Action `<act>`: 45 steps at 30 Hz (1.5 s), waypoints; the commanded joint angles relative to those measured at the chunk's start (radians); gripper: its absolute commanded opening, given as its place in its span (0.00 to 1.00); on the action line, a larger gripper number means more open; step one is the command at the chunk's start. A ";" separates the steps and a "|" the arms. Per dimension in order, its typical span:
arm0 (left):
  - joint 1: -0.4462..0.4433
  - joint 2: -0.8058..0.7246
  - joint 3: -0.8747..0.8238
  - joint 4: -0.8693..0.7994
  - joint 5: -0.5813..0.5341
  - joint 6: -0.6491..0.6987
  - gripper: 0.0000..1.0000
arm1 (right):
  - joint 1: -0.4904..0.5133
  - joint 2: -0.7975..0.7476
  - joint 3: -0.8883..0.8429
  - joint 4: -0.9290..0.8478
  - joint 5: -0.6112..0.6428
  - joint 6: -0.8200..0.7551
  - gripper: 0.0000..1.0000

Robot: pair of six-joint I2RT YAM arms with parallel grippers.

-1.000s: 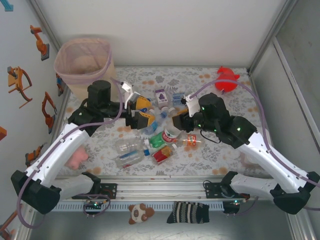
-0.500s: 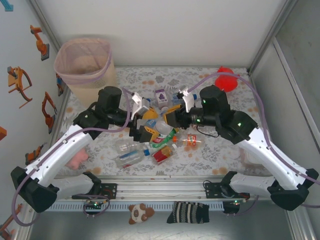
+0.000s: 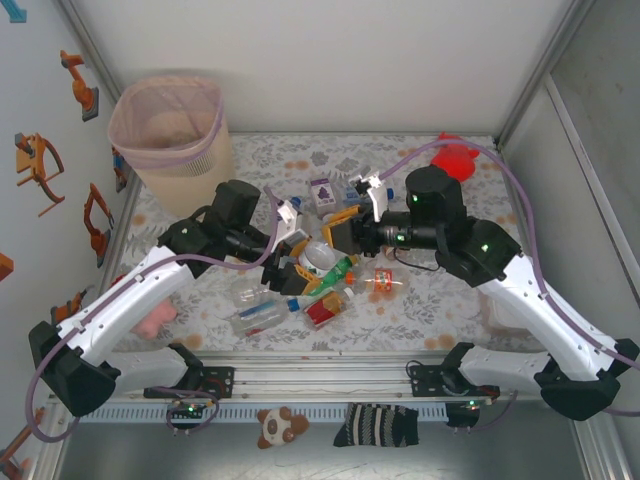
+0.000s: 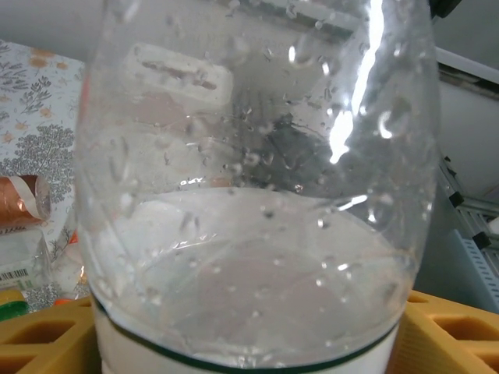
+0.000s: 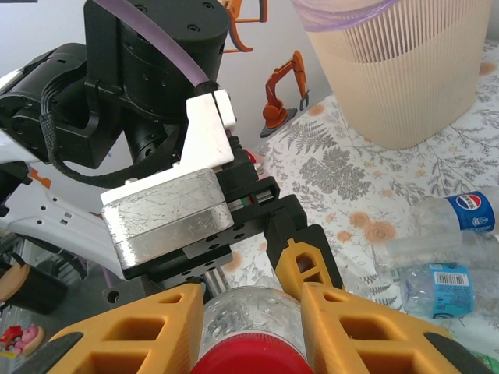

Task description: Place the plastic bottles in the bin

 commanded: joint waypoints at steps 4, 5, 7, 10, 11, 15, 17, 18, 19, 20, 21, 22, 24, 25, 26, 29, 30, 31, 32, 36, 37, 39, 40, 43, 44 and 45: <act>-0.010 -0.030 0.030 -0.041 0.026 0.045 0.70 | 0.007 -0.007 0.043 0.017 -0.019 0.012 0.23; -0.011 -0.032 0.030 -0.040 0.027 0.045 0.69 | 0.007 -0.006 0.042 0.019 -0.018 0.013 0.23; -0.013 -0.034 0.030 -0.042 0.025 0.048 0.66 | 0.007 -0.005 0.041 0.022 -0.018 0.014 0.23; -0.013 -0.035 0.032 -0.053 0.015 0.058 0.64 | 0.006 -0.005 0.038 0.022 -0.010 0.016 0.23; -0.012 -0.034 0.036 -0.057 0.012 0.062 0.63 | 0.006 -0.006 0.037 0.022 -0.008 0.017 0.23; -0.013 -0.032 0.047 -0.069 0.002 0.069 0.62 | 0.007 -0.013 0.035 0.019 0.009 0.017 0.30; -0.013 -0.030 0.053 -0.073 -0.013 0.069 0.62 | 0.006 -0.018 0.034 0.012 0.028 0.013 0.41; -0.013 -0.029 0.056 -0.076 -0.021 0.069 0.61 | 0.007 -0.021 0.032 0.005 0.045 0.011 0.46; -0.012 -0.028 0.058 -0.078 -0.033 0.069 0.61 | 0.007 -0.022 0.033 -0.006 0.067 0.007 0.51; -0.011 -0.028 0.059 -0.079 -0.046 0.069 0.61 | 0.007 -0.026 0.035 -0.020 0.094 0.002 0.56; -0.010 -0.026 0.061 -0.079 -0.062 0.069 0.61 | 0.007 -0.031 0.035 -0.029 0.113 -0.003 0.60; -0.011 -0.026 0.063 -0.079 -0.076 0.069 0.61 | 0.006 -0.036 0.035 -0.036 0.137 -0.006 0.64; -0.008 -0.025 0.067 -0.078 -0.116 0.067 0.61 | 0.006 -0.049 0.034 -0.047 0.182 -0.010 0.70; -0.005 -0.024 0.070 -0.074 -0.135 0.064 0.61 | 0.006 -0.056 0.032 -0.053 0.204 -0.015 0.71; -0.001 -0.025 0.071 -0.071 -0.160 0.058 0.61 | 0.007 -0.064 0.031 -0.059 0.228 -0.015 0.74; 0.015 -0.025 0.076 -0.044 -0.253 0.024 0.61 | 0.005 -0.088 0.024 -0.073 0.298 -0.017 0.78; 0.024 -0.025 0.080 -0.039 -0.282 0.011 0.61 | 0.005 -0.094 0.021 -0.078 0.318 -0.019 0.79; 0.036 -0.022 0.086 -0.035 -0.323 -0.006 0.61 | 0.005 -0.101 0.018 -0.083 0.343 -0.020 0.80; 0.052 -0.018 0.094 -0.032 -0.361 -0.024 0.60 | 0.004 -0.110 0.013 -0.087 0.364 -0.020 0.80; 0.119 -0.001 0.139 -0.042 -0.489 -0.080 0.59 | -0.004 -0.123 -0.002 -0.107 0.418 -0.032 0.81; 0.138 0.004 0.154 -0.048 -0.526 -0.090 0.59 | -0.007 -0.126 -0.005 -0.112 0.425 -0.034 0.81; 0.164 0.015 0.189 -0.062 -0.598 -0.100 0.60 | -0.011 -0.125 -0.011 -0.119 0.435 -0.033 0.81; 0.181 0.025 0.212 -0.073 -0.628 -0.106 0.59 | -0.014 -0.125 -0.016 -0.122 0.438 -0.034 0.81; 0.251 0.057 0.289 -0.094 -0.687 -0.134 0.59 | -0.019 -0.123 -0.024 -0.120 0.437 -0.033 0.81; 0.270 0.069 0.314 -0.101 -0.699 -0.141 0.60 | -0.021 -0.122 -0.026 -0.119 0.435 -0.034 0.81; 0.298 0.083 0.343 -0.107 -0.711 -0.147 0.59 | -0.021 -0.121 -0.026 -0.119 0.432 -0.035 0.81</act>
